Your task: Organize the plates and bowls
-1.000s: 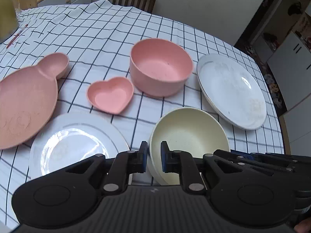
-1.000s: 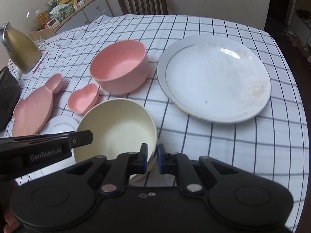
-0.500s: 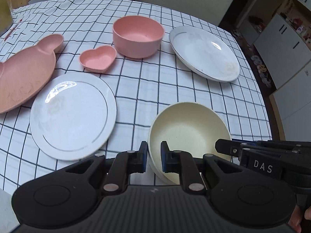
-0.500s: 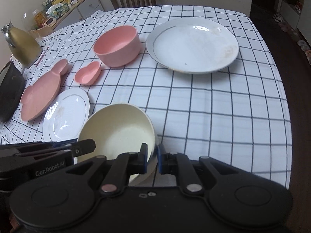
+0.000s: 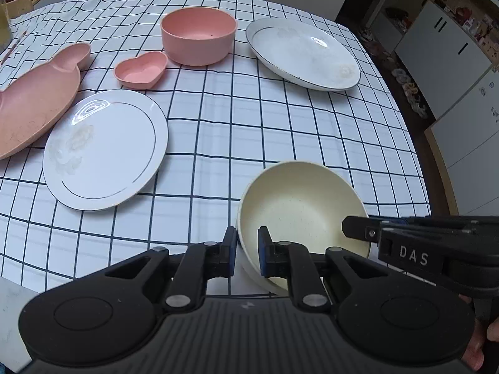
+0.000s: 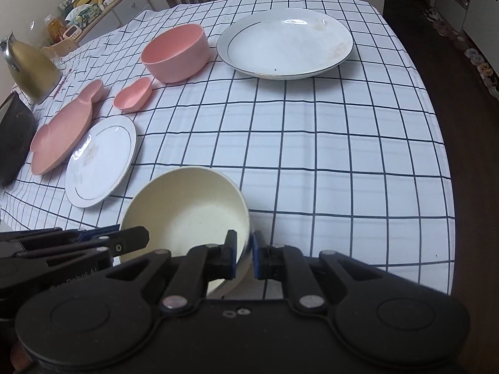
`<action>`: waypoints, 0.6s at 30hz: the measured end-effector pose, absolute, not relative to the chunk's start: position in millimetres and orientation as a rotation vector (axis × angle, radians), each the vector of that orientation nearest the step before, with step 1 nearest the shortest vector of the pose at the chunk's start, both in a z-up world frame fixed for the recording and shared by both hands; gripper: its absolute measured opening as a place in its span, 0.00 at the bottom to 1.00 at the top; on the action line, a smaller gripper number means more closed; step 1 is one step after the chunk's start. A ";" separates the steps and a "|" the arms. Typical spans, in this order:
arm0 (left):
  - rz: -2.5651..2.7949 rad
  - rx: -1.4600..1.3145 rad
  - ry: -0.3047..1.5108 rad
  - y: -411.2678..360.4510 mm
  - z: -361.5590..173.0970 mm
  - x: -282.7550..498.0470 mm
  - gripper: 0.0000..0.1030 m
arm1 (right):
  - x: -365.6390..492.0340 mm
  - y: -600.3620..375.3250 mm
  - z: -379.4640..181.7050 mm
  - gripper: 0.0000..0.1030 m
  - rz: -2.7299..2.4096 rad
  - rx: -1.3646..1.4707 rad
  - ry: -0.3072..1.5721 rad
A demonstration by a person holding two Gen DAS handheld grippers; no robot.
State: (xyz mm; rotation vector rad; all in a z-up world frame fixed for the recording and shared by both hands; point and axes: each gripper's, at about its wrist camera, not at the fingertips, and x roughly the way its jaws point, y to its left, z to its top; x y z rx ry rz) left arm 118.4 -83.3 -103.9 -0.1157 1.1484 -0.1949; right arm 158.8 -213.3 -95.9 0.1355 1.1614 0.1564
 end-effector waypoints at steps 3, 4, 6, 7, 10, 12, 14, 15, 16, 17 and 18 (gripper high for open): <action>-0.199 -0.105 1.153 -92.9 -105.5 118.8 0.13 | 161.9 -217.7 -98.5 0.08 0.159 0.103 1.164; -0.202 -0.096 1.147 -96.4 -105.1 119.2 0.13 | 163.5 -220.0 -99.0 0.08 0.156 0.099 1.165; -0.206 -0.084 1.140 -102.9 -104.2 120.8 0.13 | 166.9 -225.2 -99.3 0.08 0.158 0.095 1.164; -0.207 -0.083 1.143 -105.6 -104.0 122.1 0.13 | 168.1 -227.9 -99.4 0.08 0.161 0.091 1.163; -0.221 -0.076 1.142 -112.1 -102.4 125.0 0.13 | 173.5 -233.5 -99.5 0.08 0.186 0.063 1.159; -0.235 -0.079 1.140 -112.4 -100.5 124.3 0.13 | 177.7 -238.1 -99.9 0.08 0.197 0.069 1.173; -0.240 -0.086 1.144 -109.3 -99.9 122.1 0.13 | 176.5 -239.8 -98.3 0.08 0.203 0.081 1.179; -0.239 -0.088 1.150 -107.5 -100.2 120.7 0.13 | 173.6 -238.6 -97.1 0.08 0.209 0.076 1.176; -0.237 -0.087 1.158 -106.2 -101.0 119.4 0.13 | 169.9 -236.5 -96.3 0.08 0.214 0.070 1.174; -0.235 -0.083 1.161 -105.0 -101.5 117.5 0.13 | 166.4 -234.4 -96.2 0.08 0.219 0.064 1.177; -0.234 -0.077 1.161 -103.8 -101.9 115.6 0.13 | 162.9 -232.7 -96.6 0.09 0.224 0.063 1.182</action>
